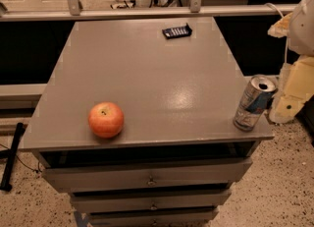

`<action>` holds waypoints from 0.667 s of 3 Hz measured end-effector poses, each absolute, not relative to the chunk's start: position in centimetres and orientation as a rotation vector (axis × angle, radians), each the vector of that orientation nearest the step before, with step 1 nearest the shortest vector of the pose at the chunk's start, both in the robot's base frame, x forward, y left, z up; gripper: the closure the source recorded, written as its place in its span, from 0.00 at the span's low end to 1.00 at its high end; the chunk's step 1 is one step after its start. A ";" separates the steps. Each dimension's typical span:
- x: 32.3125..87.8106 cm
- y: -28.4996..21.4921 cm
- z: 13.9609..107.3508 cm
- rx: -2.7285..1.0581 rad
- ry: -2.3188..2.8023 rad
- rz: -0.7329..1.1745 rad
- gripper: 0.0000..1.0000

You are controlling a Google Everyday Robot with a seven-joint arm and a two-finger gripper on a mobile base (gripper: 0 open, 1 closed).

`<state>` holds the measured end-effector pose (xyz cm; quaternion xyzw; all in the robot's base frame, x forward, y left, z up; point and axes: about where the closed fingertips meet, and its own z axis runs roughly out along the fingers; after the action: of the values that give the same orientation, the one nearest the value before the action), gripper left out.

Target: Move rxbar blueberry near apple

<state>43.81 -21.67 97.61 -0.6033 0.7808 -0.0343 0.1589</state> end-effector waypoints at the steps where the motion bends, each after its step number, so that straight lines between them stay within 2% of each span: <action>1: 43.8 -21.7 97.6 -1.725 2.232 -0.098 0.00; 2: 44.1 -21.8 98.1 -1.713 2.208 -0.092 0.00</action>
Offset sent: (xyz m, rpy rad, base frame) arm 0.0087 -0.0061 0.0070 0.0509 -0.0288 0.0152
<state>44.15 -21.84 98.08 -0.6035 0.7779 -0.0324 0.1722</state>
